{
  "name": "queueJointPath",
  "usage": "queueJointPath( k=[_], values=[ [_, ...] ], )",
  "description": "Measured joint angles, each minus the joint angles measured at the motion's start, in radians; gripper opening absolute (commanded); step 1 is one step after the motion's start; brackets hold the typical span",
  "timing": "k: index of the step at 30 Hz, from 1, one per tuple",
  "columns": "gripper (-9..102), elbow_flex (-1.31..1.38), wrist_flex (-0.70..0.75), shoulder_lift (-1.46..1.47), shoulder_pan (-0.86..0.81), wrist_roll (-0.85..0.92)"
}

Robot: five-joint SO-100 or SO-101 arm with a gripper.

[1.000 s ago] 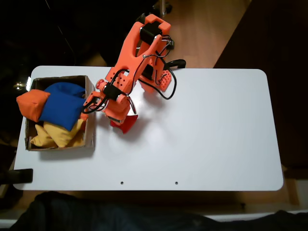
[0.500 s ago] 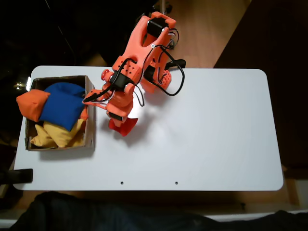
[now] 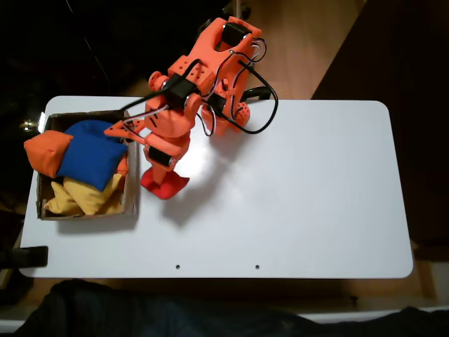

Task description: Grasp a bag and put it in the box.

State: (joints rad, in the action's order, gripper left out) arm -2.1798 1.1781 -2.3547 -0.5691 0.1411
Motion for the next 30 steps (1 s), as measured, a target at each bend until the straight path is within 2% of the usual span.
queueJointPath(
  k=[16, 30],
  values=[
    [0, 0.213, -0.002, -0.006, -0.117, -0.008],
    [0, 0.584, -0.002, 0.344, -0.281, -0.031]
  ],
)
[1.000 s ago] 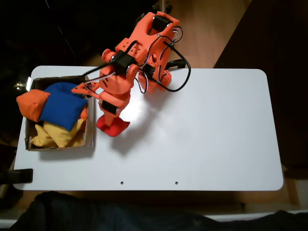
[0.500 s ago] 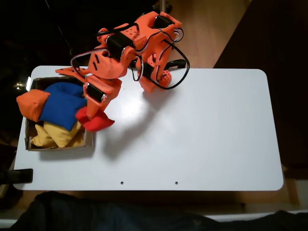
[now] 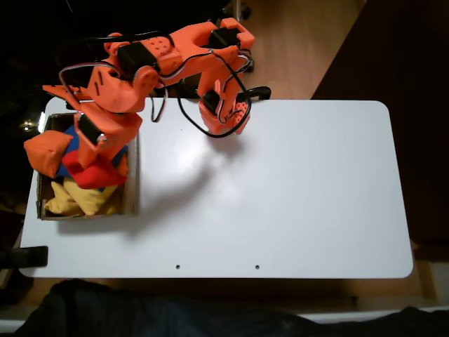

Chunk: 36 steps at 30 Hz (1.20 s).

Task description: Grasp a bag and put it in the box.

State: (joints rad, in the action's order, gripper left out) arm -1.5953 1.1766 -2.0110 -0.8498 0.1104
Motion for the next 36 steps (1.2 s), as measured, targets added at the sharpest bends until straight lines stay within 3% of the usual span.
queueJointPath(
  k=[19, 27, 28, 35, 36],
  values=[
    [1, 0.425, 0.002, 0.454, -0.144, -0.006],
    [9, 0.492, 0.002, 0.549, -0.153, -0.006],
    [14, 0.497, 0.002, 0.557, -0.153, -0.006],
    [17, 0.538, 0.002, 0.623, -0.156, -0.006],
    [23, 0.545, 0.002, 0.634, -0.156, -0.006]
  ],
)
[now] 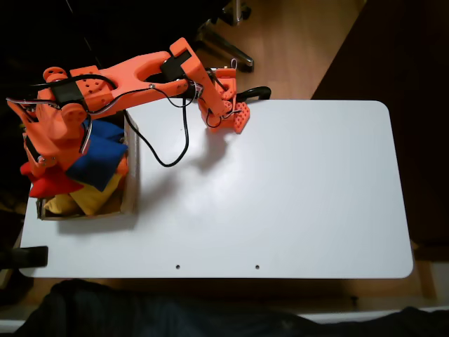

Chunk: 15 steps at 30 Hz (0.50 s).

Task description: Grasp a bag and put it in the box.

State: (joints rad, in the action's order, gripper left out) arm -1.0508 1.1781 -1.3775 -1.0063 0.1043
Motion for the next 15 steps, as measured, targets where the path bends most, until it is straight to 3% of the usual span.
queueJointPath(
  k=[1, 15],
  values=[
    [28, 0.009, 0.0, 0.008, 0.0, 0.0],
    [35, 0.04, 0.009, 0.018, -0.006, 0.0]
  ],
)
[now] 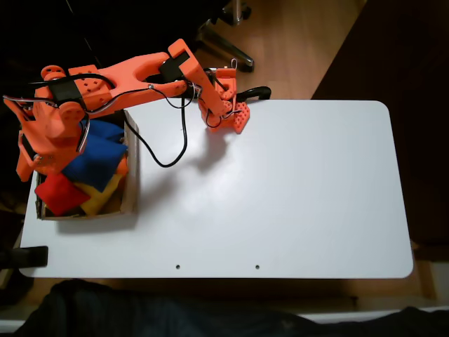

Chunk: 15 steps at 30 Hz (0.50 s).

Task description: Grasp a bag and put it in the box.

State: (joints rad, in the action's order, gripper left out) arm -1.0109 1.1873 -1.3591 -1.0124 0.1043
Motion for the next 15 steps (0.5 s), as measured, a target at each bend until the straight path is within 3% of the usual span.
queueJointPath(
  k=[8, 15],
  values=[
    [52, -0.029, 0.034, -0.031, 0.006, 0.0],
    [55, -0.1, 0.034, -0.12, 0.018, -0.006]
  ],
)
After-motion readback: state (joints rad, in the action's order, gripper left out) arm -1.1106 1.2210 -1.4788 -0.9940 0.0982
